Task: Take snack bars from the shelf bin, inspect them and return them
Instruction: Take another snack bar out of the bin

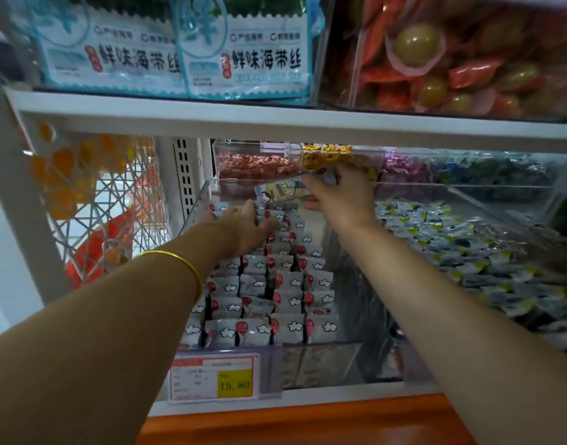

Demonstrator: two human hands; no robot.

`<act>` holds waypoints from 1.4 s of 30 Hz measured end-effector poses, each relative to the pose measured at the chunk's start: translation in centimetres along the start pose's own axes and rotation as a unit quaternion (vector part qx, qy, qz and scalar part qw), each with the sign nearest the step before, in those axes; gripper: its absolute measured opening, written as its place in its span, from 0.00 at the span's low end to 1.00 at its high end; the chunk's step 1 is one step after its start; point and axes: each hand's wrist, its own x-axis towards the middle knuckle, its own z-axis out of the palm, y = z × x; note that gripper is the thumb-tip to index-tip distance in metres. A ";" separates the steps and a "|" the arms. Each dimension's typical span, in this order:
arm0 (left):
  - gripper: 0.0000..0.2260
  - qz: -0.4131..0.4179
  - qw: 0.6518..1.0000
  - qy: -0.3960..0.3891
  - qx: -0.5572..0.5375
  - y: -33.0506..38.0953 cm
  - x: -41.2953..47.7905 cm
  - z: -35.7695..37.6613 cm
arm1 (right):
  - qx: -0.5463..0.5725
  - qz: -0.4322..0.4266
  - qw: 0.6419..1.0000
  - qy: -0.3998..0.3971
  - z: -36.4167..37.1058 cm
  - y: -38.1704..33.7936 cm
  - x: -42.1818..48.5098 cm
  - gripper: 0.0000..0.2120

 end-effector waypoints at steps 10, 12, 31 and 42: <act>0.40 -0.026 0.997 -0.034 0.056 0.7 -1.9 -0.3 | -0.058 -0.003 0.998 -0.026 2.5 -0.3 1.9 0.08; 0.39 -0.025 0.997 -0.041 0.056 0.8 -2.3 -0.4 | -0.093 -0.034 0.995 -0.031 3.6 -0.6 2.5 0.08; 0.30 0.028 0.998 -0.029 0.042 0.7 -5.6 -1.1 | -0.425 -0.129 0.861 -0.249 9.6 2.0 4.2 0.14; 0.18 0.074 0.994 0.020 -0.079 1.3 -13.9 -1.3 | -0.115 -0.078 0.977 -0.164 0.7 -3.0 -6.1 0.10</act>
